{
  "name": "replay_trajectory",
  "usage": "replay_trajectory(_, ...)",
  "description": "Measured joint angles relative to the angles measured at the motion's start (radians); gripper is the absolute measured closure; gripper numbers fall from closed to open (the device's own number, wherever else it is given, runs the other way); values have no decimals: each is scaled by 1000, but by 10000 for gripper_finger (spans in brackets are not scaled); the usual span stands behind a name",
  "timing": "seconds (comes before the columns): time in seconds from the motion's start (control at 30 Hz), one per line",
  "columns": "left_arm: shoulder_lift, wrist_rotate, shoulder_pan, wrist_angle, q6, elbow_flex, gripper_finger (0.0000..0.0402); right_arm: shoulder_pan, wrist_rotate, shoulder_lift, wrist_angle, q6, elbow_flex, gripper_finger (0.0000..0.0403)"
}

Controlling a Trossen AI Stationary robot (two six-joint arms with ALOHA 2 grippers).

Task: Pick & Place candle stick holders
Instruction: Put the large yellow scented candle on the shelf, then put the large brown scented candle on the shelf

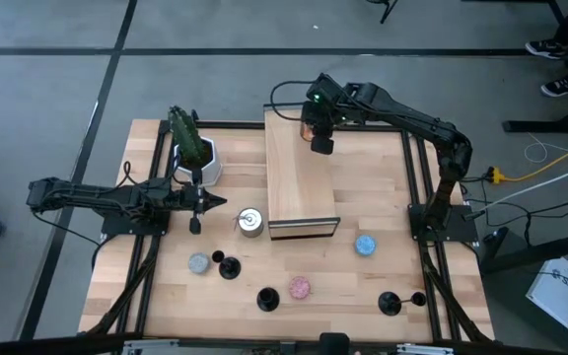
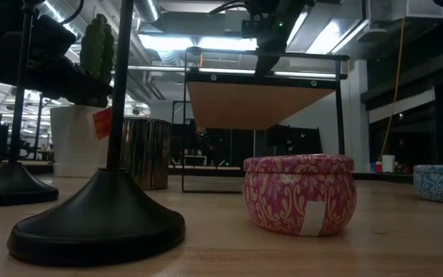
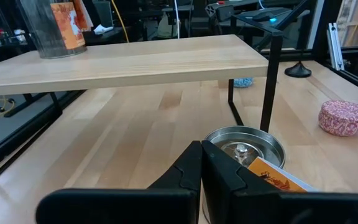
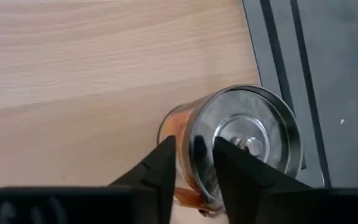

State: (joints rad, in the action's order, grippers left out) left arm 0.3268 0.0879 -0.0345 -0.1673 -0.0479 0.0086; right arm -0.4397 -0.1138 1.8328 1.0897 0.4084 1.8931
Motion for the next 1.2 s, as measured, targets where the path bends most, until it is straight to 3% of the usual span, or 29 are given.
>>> replay_trajectory(0.3,0,0,0,0,0,0,397,3,-18,-2,97,-61,110,232)
replay_trajectory(0.73,0,0,0,0,0,0,398,-7,218,-83,371,-197,169,267)
replay_trajectory(0.93,0,0,0,0,0,0,397,12,223,-201,402,-294,38,288)
replay_trajectory(1.2,0,0,0,0,0,0,398,123,223,-443,189,-457,-305,299)
